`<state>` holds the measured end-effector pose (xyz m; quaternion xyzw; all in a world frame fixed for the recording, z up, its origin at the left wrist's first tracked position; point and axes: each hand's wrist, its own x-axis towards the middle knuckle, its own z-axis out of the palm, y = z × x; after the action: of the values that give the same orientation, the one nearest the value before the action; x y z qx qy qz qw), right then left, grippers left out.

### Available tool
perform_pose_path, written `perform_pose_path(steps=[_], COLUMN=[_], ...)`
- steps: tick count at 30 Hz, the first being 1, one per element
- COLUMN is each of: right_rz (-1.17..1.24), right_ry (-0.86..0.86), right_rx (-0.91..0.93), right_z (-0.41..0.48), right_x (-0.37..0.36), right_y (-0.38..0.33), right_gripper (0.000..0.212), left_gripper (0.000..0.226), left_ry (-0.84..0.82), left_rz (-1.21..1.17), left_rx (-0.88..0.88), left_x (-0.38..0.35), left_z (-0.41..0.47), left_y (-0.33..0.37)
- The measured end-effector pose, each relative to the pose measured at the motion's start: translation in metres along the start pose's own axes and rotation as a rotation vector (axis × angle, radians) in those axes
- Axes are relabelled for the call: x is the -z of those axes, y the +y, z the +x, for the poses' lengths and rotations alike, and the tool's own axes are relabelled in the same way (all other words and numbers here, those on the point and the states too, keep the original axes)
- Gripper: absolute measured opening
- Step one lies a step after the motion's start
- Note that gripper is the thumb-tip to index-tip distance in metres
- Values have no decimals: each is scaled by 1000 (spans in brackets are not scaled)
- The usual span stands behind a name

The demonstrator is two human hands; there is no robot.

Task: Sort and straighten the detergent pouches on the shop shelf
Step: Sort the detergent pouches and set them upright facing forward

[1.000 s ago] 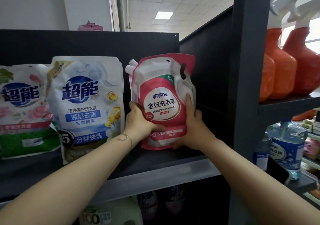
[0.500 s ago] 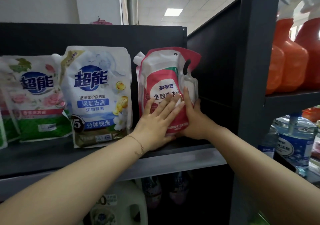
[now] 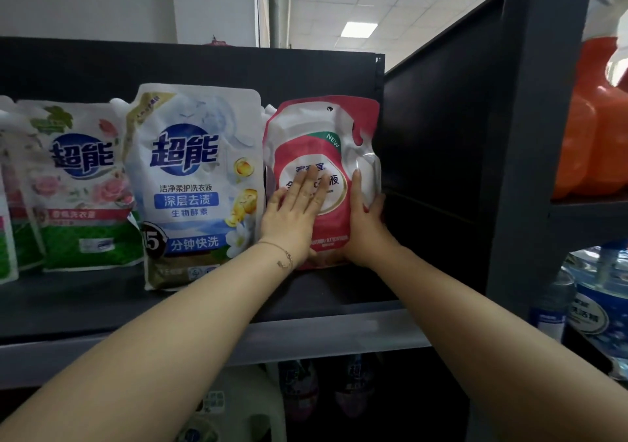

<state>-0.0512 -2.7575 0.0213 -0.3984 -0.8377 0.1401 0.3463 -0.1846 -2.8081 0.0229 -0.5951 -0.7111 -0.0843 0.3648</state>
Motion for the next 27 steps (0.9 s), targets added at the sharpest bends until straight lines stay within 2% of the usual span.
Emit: perform_pose_path(steps=[3,7,13,19,23,27], right_rz=[-1,140,62,70,-172,-376], right_ry=[12,-53,-86,-114,-13,142], right_rx=[-43,-153,-246,-242,-220,-48], right_z=[10,22,30,27,12,2], right_x=[4,9,6,7,3,-2], right_y=[6,8,10,6,5,1], right_gripper=[156,155,167,159,160,151], left_gripper=[138,143,141,138,136,136], left_ry=[-14,-68,-177,-41,88,121], left_rz=[49,25,-20,-7,-3,29], left_rx=[-47,-101,-190,-153,-187,-163], left_x=[1,1,6,3,1,-1], left_z=[6,19,33,15,-1,-6], left_y=[-3,-9,-12,-6,-4,-2])
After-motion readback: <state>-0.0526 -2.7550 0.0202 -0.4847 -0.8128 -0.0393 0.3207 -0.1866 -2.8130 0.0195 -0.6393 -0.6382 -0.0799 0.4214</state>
